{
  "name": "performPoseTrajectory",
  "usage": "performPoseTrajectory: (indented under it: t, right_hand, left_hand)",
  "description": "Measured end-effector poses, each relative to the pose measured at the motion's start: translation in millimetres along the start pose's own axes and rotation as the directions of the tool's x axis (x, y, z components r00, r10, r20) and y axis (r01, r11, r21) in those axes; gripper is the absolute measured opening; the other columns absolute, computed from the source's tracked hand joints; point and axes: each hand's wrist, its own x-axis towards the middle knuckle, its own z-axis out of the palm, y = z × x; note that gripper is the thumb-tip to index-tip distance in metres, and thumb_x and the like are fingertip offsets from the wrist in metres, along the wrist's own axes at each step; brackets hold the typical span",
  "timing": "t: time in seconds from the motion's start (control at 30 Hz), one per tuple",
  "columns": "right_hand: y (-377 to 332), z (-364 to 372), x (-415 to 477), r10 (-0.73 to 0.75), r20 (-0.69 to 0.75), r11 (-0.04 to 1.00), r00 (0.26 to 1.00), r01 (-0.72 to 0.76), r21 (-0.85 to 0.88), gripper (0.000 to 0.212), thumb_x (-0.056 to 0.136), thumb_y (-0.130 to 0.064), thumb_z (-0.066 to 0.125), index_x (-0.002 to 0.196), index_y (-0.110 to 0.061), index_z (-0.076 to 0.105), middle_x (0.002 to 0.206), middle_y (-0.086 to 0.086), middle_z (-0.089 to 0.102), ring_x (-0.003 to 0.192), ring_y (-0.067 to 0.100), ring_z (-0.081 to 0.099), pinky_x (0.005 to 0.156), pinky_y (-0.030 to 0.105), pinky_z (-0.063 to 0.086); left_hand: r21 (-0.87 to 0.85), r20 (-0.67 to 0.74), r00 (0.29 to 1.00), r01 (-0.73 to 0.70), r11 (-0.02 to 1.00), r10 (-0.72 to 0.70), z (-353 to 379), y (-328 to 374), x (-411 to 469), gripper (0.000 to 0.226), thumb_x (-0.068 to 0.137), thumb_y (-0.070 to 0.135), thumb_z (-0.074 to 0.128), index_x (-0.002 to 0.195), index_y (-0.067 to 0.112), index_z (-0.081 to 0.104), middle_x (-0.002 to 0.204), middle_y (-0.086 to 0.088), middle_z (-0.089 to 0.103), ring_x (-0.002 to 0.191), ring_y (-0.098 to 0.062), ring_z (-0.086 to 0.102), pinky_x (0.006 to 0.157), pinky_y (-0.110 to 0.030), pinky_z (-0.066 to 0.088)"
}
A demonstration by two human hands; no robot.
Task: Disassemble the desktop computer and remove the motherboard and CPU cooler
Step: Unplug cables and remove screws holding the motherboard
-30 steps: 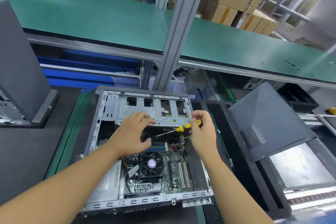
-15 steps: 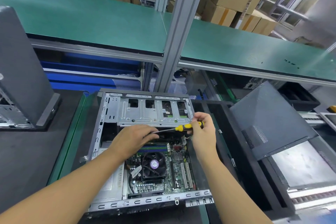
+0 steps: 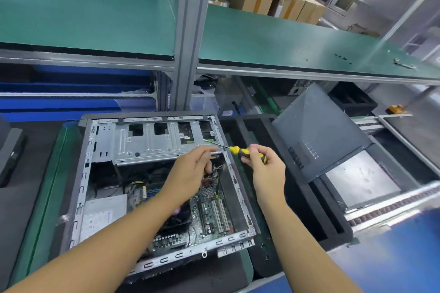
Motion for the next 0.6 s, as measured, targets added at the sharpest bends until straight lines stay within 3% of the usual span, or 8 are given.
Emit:
performPoseTrajectory:
  t: [0.07, 0.2, 0.27, 0.37, 0.47, 0.53, 0.6]
  right_hand:
    - [3, -20, 2, 0.017, -0.027, 1.000, 0.999, -0.017, -0.004, 0.010, 0.091, -0.034, 0.064, 0.093, -0.031, 0.074, 0.089, -0.008, 0.076, 0.085, 0.018, 0.074, 0.078, 0.037, 0.057]
    - [9, -65, 4, 0.074, -0.125, 0.997, 0.989, -0.075, -0.001, 0.006, 0.088, -0.030, 0.068, 0.091, -0.032, 0.074, 0.087, -0.009, 0.076, 0.084, 0.010, 0.073, 0.065, 0.018, 0.052]
    - [13, -87, 4, 0.116, -0.186, 0.992, 0.976, -0.121, -0.018, 0.005, 0.086, -0.030, 0.070, 0.091, -0.030, 0.073, 0.082, -0.011, 0.075, 0.082, 0.010, 0.072, 0.062, 0.020, 0.048]
    - [22, -120, 1, 0.162, -0.253, 0.986, 0.954, -0.167, 0.002, 0.006, 0.086, -0.023, 0.072, 0.091, -0.026, 0.070, 0.076, -0.013, 0.073, 0.080, 0.007, 0.071, 0.056, 0.009, 0.043]
    - [32, -148, -3, 0.200, -0.309, 0.975, 0.930, -0.219, -0.028, 0.005, 0.085, -0.024, 0.072, 0.089, -0.027, 0.070, 0.067, -0.015, 0.069, 0.058, -0.006, 0.058, 0.047, 0.005, 0.035]
    - [40, -166, -4, 0.229, -0.349, 0.964, 0.909, -0.261, -0.047, 0.004, 0.085, -0.027, 0.070, 0.089, -0.029, 0.069, 0.064, -0.019, 0.067, 0.053, -0.001, 0.050, 0.047, 0.008, 0.035]
    - [46, -176, -6, 0.259, -0.347, 0.956, 0.901, -0.291, -0.040, 0.006, 0.086, -0.028, 0.067, 0.091, -0.031, 0.069, 0.071, -0.019, 0.070, 0.066, 0.005, 0.060, 0.058, 0.019, 0.041]
  left_hand:
    - [-0.111, 0.085, 0.994, 0.074, 0.991, -0.064, 26, 8, 7, 0.029, 0.107, 0.019, 0.037, 0.121, 0.034, 0.057, 0.070, 0.009, 0.064, 0.054, -0.009, 0.048, 0.051, -0.027, 0.044]
    - [-0.068, 0.225, 0.969, 0.118, 0.991, -0.100, 69, 18, 20, 0.007, 0.106, 0.024, 0.040, 0.103, 0.021, 0.046, 0.072, 0.003, 0.072, 0.056, -0.012, 0.057, 0.050, -0.026, 0.046]
    - [0.020, 0.304, 0.946, 0.109, 0.994, -0.110, 91, 20, 27, 0.019, 0.103, 0.031, 0.048, 0.091, 0.017, 0.047, 0.070, 0.002, 0.073, 0.054, -0.012, 0.059, 0.047, -0.024, 0.044]
    - [0.187, 0.421, 0.902, 0.015, 0.982, -0.094, 124, 24, 40, 0.029, 0.094, 0.040, 0.064, 0.079, 0.017, 0.054, 0.061, 0.008, 0.071, 0.049, -0.010, 0.056, 0.046, -0.023, 0.045]
    - [0.354, 0.563, 0.817, -0.102, 0.930, -0.124, 159, 27, 51, 0.025, 0.086, 0.040, 0.074, 0.073, 0.020, 0.064, 0.061, 0.010, 0.069, 0.056, -0.009, 0.060, 0.056, -0.026, 0.049]
    - [0.474, 0.627, 0.757, -0.185, 0.861, -0.184, 182, 28, 54, 0.019, 0.085, 0.035, 0.076, 0.075, 0.020, 0.069, 0.067, 0.010, 0.069, 0.066, -0.009, 0.063, 0.064, -0.026, 0.050]
    - [0.544, 0.644, 0.717, -0.183, 0.819, -0.267, 197, 24, 53, 0.013, 0.087, 0.026, 0.073, 0.077, 0.017, 0.073, 0.070, 0.007, 0.072, 0.066, -0.010, 0.064, 0.065, -0.026, 0.054]
